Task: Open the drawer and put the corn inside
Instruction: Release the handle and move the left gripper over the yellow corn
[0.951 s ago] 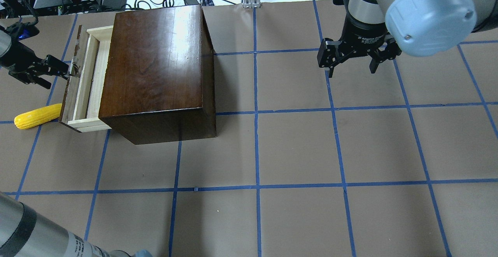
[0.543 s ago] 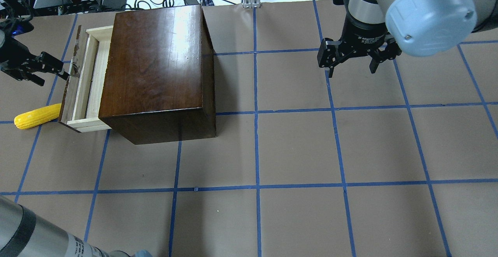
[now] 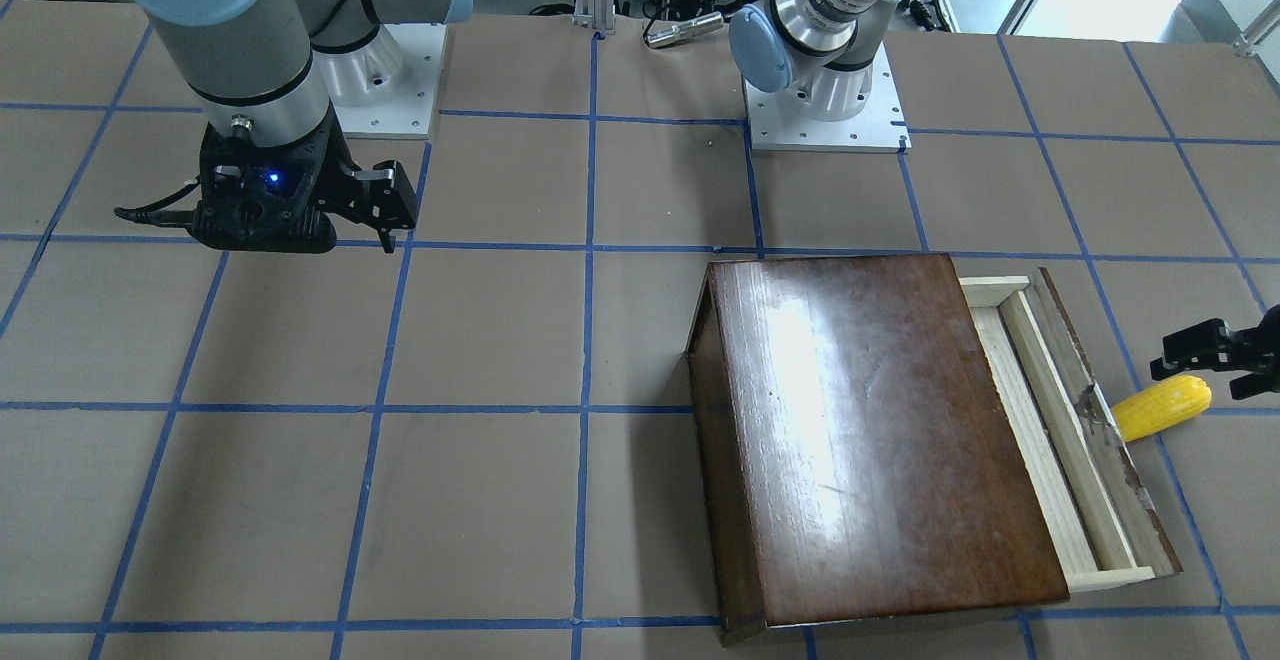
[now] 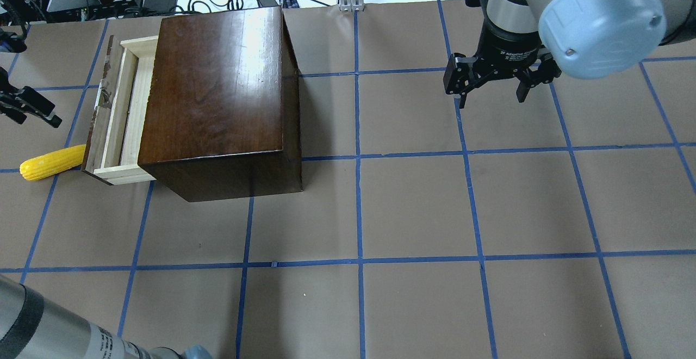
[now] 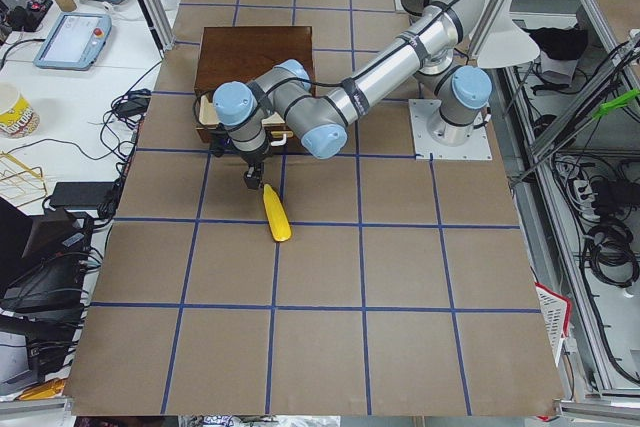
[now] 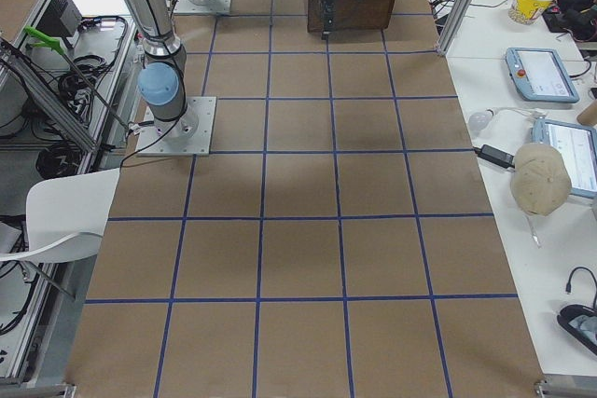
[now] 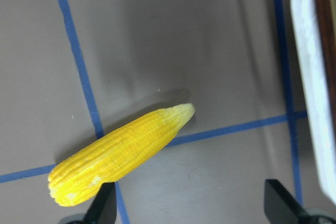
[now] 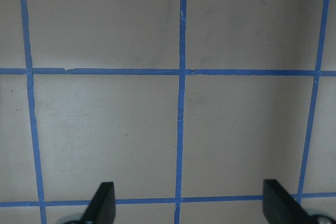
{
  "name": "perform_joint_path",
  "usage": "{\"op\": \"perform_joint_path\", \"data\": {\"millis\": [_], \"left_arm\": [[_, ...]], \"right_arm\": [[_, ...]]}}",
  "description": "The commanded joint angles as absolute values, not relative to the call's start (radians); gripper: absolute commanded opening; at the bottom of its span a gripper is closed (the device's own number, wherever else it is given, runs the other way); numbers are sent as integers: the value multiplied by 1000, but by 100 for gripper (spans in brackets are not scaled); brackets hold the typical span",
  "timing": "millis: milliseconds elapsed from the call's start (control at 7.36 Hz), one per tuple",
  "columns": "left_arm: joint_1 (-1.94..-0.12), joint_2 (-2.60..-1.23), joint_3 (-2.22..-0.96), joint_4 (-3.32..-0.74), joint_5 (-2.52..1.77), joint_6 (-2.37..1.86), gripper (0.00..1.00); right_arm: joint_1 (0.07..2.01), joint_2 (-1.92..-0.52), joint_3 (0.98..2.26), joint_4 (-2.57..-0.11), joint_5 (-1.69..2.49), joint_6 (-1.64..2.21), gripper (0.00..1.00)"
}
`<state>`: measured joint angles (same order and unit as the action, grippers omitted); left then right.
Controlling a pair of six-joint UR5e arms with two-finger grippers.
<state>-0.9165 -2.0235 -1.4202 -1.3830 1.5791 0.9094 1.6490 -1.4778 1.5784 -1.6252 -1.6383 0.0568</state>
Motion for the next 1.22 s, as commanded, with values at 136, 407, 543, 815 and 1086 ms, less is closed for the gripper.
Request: {"op": "perform_joint_path", "data": {"millis": [136, 407, 543, 815, 1086], "left_arm": [[-879, -2040, -1449, -1364, 1615, 1177, 100], [-868, -2049, -1549, -1143, 1658, 1346, 100], [-867, -2049, -1609, -1062, 1673, 1462, 100], [-867, -2048, -1658, -983, 1712, 1668, 100], [-867, -2068, -1648, -983, 1701, 1785, 100]], "right_arm": [[1649, -1477, 1578, -1624, -1638, 57, 100], [1649, -1477, 1578, -1624, -1638, 57, 100], [1649, -1477, 1578, -1624, -1638, 57, 100], [1649, -1479, 1578, -1624, -1638, 57, 100], [1649, -1477, 1578, -1624, -1638, 57, 100]]}}
